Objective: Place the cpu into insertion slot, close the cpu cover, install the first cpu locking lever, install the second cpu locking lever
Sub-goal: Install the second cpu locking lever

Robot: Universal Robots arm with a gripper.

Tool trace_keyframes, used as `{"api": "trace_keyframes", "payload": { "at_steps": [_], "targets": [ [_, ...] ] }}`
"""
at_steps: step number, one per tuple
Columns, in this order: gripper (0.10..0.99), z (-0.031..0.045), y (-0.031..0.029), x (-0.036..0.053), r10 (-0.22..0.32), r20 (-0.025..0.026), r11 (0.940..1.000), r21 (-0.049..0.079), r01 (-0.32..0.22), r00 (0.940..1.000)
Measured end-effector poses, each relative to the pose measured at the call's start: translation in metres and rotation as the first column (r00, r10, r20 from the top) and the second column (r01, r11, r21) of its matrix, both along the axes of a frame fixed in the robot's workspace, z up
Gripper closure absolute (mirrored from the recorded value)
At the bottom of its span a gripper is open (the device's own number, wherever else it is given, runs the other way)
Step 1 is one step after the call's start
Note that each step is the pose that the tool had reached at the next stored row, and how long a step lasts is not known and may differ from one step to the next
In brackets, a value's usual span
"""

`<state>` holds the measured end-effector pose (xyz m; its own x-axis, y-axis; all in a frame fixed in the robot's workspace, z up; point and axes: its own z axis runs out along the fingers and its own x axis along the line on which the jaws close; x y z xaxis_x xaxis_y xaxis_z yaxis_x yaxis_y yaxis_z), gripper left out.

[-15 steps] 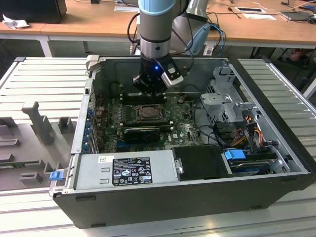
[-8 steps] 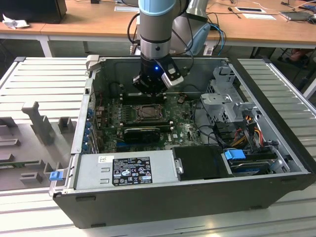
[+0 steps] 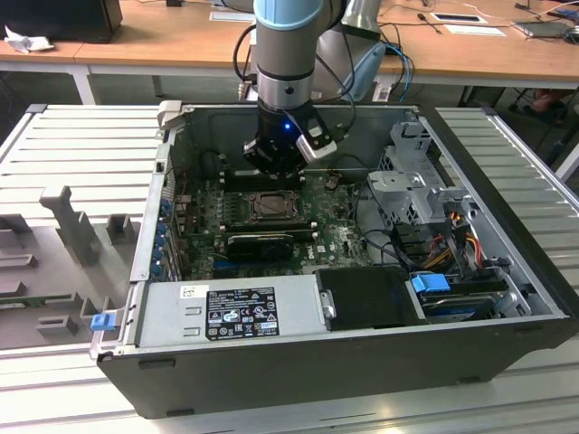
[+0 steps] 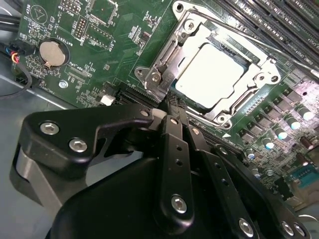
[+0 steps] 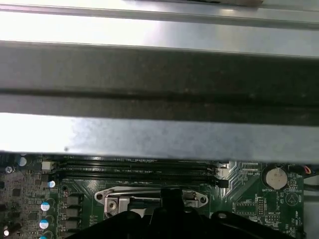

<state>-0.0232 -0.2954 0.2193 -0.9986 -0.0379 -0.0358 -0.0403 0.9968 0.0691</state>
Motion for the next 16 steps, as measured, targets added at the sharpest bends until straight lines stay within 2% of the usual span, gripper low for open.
{"api": "trace_keyframes", "payload": {
  "at_steps": [2, 4, 5, 9, 13, 16],
  "targets": [
    [0.980, 0.0039, -0.0001, 0.0000, 0.000, 0.0000, 1.0000, 0.000, 0.000, 1.0000],
    [0.980, 0.0128, -0.0001, 0.0000, 0.000, 0.0000, 1.0000, 0.000, 0.000, 1.0000],
    [0.980, 0.0139, -0.0002, 0.0001, 0.000, 0.0003, 1.0000, 0.000, 0.000, 1.0000],
    [0.980, 0.0140, -0.0057, 0.0000, 0.000, 0.0000, 1.0000, 0.000, 0.000, 1.0000],
    [0.980, 0.0139, -0.0141, 0.0000, 0.000, 0.0001, 1.0000, 0.000, 0.000, 1.0000],
    [0.980, 0.0168, -0.0157, -0.0001, 0.000, 0.0000, 1.0000, 0.000, 0.000, 1.0000]
  ]
}}
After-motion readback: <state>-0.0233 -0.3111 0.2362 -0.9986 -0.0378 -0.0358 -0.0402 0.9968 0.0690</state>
